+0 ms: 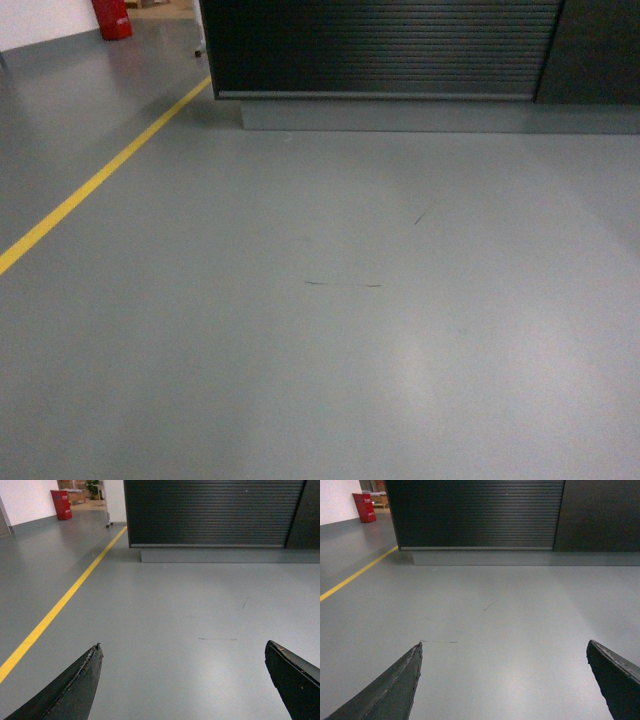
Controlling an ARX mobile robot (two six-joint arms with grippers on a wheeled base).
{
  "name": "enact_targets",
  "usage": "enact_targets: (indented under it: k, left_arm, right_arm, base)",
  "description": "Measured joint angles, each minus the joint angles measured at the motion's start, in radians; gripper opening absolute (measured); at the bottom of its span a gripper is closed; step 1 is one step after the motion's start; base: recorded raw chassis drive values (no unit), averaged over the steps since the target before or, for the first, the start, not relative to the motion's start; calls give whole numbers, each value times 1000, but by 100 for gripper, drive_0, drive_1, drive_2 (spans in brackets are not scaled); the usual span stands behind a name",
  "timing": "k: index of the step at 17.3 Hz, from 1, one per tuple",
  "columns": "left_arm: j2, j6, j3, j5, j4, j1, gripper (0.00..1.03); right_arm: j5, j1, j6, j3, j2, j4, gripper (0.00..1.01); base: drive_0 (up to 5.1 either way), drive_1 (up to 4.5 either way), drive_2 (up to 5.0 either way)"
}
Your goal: Place dark red mango on scale at checkout
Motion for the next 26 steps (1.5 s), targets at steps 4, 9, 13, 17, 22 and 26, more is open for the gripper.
enact_targets:
  k: [4,9,13,17,22,26]
  left_arm:
    - [0,0,0,0,0,0,98]
    - [0,0,0,0,0,0,98]
    - [0,0,0,0,-2,0,98]
    - [0,0,0,1,-1,0,98]
    - [0,0,0,0,1,0,98]
    - [0,0,0,0,-3,0,98]
  right_arm:
    - [0,0,0,0,0,0,98]
    - [0,0,0,0,0,1,98]
    - [0,0,0,0,0,-2,98]
    - [0,0,0,0,0,0,98]
    - [0,0,0,0,0,-1,98]
    - [0,0,0,0,0,-3,98]
  base:
    - [0,0,0]
    - [1,151,-149]
    - [6,378,-367]
    - [3,371,-365]
    - [12,374,-350]
    - [5,367,-356]
